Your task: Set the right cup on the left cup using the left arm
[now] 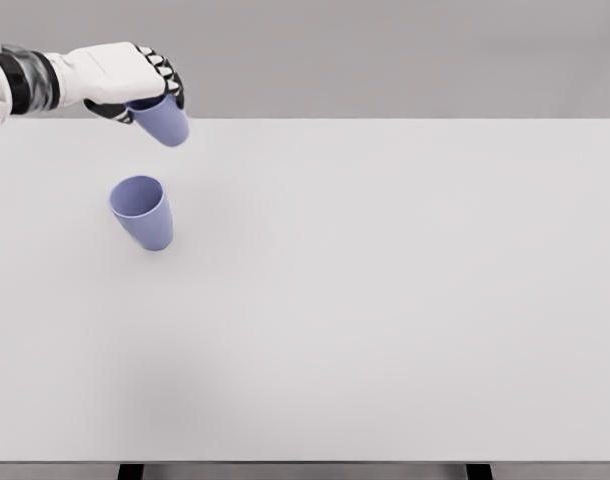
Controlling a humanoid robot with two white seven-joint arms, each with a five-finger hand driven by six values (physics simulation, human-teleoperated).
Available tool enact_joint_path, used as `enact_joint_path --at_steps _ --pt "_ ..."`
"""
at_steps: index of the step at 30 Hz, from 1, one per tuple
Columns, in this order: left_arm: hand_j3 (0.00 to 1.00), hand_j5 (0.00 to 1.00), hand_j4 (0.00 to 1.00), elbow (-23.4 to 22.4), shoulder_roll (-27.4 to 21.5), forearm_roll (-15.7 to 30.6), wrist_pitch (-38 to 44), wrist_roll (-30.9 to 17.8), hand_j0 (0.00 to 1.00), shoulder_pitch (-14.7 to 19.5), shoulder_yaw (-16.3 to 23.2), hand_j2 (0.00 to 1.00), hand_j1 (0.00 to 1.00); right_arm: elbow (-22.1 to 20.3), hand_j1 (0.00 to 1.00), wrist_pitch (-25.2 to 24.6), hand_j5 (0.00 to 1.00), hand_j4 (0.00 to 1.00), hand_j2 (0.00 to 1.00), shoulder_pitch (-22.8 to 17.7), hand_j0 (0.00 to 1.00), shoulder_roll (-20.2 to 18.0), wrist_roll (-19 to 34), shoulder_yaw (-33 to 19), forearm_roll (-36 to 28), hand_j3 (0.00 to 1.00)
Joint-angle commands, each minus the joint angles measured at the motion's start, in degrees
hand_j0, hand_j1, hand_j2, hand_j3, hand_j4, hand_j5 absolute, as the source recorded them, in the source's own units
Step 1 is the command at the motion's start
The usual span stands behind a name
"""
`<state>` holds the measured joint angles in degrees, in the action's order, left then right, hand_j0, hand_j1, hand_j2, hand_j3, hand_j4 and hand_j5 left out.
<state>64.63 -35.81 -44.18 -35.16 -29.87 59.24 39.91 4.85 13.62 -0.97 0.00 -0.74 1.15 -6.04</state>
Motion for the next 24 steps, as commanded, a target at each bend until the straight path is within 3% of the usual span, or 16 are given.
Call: enact_joint_path --at_steps 1,14,20,24 --pt "0.66 0.66 0.66 0.58 -1.20 0.32 0.16 -0.01 0.66 -0.09 -0.71 0.66 0.66 -0.01 1.00 0.00 1.00 1.00 1.00 0.00 1.00 0.00 0.04 -0.01 -0.02 1.00" --pt "0.66 0.66 0.66 5.77 -4.10 3.22 0.16 -0.01 0.66 -2.46 -1.33 0.66 0.66 -0.01 1.00 0.00 1.00 1.00 1.00 0.00 1.00 0.00 0.04 -0.01 -0.02 1.00" --pt "0.66 0.66 0.66 9.37 -7.96 4.98 0.16 -0.01 0.66 -4.22 -4.84 0.66 0.66 -0.01 1.00 0.00 1.00 1.00 1.00 0.00 1.00 0.00 -0.05 -0.01 -0.02 1.00" --pt "0.66 0.66 0.66 9.99 -9.37 5.25 0.16 -0.01 0.66 -5.27 -5.11 0.66 0.66 -0.01 1.00 0.00 1.00 1.00 1.00 0.00 1.00 0.00 0.04 -0.01 -0.02 1.00"
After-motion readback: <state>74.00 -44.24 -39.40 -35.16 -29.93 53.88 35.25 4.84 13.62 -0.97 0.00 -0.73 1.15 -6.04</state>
